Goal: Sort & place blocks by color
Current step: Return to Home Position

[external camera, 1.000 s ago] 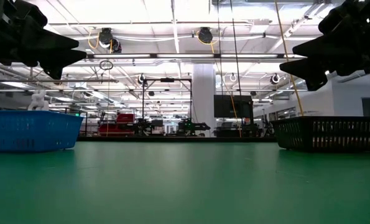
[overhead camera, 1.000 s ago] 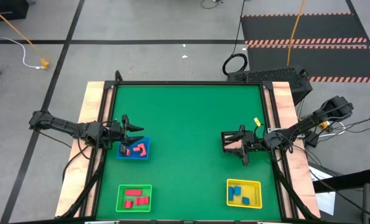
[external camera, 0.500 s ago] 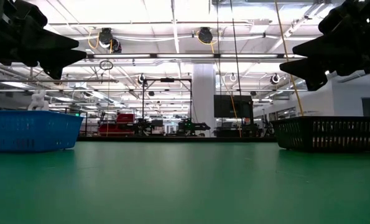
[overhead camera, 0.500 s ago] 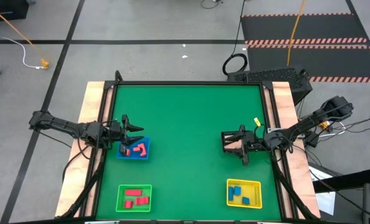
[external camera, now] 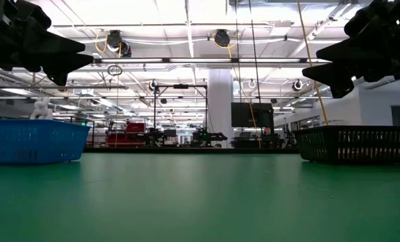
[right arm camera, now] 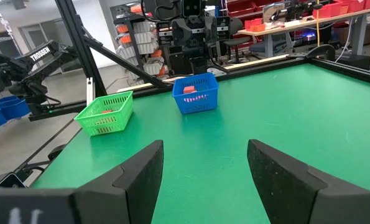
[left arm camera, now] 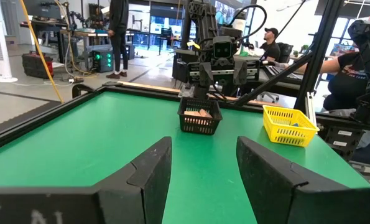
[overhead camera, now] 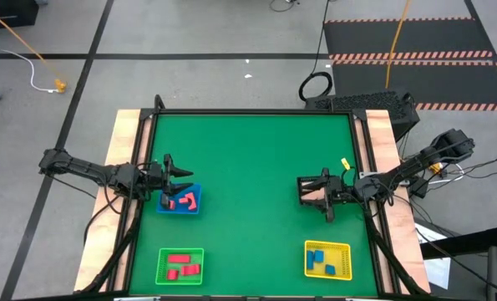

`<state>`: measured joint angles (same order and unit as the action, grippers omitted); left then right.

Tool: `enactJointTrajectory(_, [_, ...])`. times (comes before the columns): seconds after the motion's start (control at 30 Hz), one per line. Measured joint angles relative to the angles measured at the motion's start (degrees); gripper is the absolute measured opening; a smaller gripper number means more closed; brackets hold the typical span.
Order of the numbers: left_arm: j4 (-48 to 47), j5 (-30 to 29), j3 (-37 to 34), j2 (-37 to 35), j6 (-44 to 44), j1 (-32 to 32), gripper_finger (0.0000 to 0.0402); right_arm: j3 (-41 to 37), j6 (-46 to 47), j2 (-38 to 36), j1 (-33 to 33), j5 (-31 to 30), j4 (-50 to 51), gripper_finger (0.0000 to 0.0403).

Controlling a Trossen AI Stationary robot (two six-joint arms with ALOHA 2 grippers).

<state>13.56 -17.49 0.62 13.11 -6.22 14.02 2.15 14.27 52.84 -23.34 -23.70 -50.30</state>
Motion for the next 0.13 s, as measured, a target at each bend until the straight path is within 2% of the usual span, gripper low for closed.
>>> enactJointTrajectory(0.13, [0.0, 0.0, 0.0, 0.0, 0.0, 0.0, 0.0182, 0.0, 0.0, 0.0, 0.0, 0.0, 0.0, 0.0226])
